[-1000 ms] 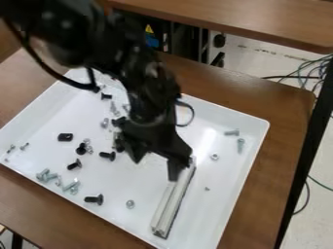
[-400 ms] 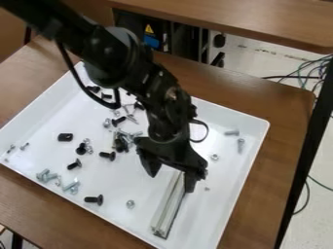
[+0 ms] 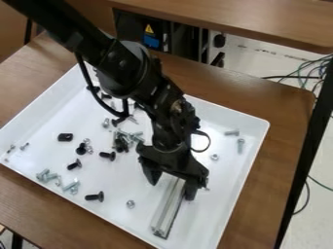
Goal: Sweep into pile
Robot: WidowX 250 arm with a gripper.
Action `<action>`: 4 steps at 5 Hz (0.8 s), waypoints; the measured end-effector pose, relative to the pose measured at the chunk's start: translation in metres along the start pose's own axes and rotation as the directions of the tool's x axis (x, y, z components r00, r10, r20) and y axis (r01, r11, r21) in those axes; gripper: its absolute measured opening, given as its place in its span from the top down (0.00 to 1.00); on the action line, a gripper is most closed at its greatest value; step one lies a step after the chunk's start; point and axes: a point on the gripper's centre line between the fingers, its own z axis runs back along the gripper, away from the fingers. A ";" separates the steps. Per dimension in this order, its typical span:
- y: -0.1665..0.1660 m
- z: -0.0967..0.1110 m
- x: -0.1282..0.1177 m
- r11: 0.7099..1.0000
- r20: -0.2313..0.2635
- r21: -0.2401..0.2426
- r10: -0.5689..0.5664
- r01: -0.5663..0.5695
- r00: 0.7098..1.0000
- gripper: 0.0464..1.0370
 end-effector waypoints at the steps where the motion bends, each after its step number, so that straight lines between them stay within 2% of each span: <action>1: 0.002 0.000 0.003 1.000 0.016 0.010 0.014 -0.014 1.000 0.38; 2: 0.001 -0.003 0.001 0.999 0.004 0.007 0.031 -0.031 1.000 0.67; 4: 0.009 -0.004 0.002 0.999 -0.017 0.030 0.044 -0.043 0.999 0.69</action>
